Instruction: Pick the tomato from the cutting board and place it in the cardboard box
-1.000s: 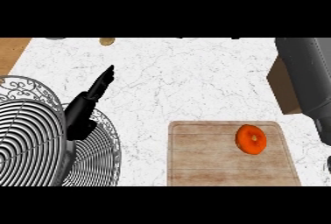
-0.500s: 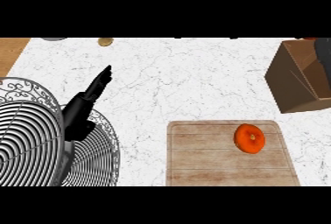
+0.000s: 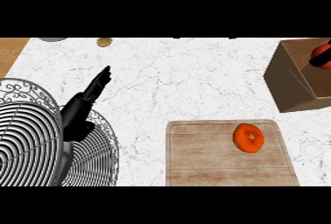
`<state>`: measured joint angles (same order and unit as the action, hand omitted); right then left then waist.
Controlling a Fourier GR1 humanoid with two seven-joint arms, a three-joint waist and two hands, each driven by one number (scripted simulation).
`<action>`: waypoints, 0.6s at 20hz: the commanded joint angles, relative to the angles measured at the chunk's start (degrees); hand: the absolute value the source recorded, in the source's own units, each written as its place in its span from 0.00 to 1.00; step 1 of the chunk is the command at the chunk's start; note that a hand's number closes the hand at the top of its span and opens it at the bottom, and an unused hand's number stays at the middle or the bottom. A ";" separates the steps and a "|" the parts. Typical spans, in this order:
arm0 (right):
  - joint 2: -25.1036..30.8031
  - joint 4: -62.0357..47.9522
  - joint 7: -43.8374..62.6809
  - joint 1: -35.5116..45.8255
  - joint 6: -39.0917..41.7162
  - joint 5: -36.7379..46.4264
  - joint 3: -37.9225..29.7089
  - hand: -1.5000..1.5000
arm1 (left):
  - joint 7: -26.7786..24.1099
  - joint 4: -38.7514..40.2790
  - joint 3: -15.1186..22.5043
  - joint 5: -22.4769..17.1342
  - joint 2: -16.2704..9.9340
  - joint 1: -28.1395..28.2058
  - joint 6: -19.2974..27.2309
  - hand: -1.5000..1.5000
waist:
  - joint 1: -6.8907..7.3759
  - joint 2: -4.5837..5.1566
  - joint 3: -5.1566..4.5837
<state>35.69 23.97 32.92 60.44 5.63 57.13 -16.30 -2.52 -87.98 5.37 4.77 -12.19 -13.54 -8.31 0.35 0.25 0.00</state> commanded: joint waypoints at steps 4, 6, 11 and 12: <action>1.94 0.01 -9.21 -3.23 8.65 -5.35 -2.51 0.00 | -1.25 -0.77 -2.87 0.48 -3.77 2.26 -1.76 0.50 | 0.22 -0.16 0.01; 2.91 1.70 -15.80 -5.83 6.78 -7.66 -4.28 0.00 | -3.18 -0.52 -4.81 -0.42 -5.43 2.77 -2.73 0.50 | 0.10 -0.18 0.04; 0.37 9.05 -20.89 -3.84 -7.57 -14.05 -11.34 0.00 | -0.76 0.83 -2.14 2.49 -1.80 0.00 -0.12 0.50 | -0.46 -0.10 0.20; -0.48 10.39 -20.40 -2.05 -10.39 -17.69 -15.36 0.00 | -1.54 -0.57 -2.14 1.81 -2.56 2.94 -1.18 0.50 | 0.32 -0.58 0.28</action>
<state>36.44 30.46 16.35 56.99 3.68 46.03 -24.51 -3.02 -87.98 4.63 6.03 -11.78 -13.08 -8.66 0.00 0.05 0.13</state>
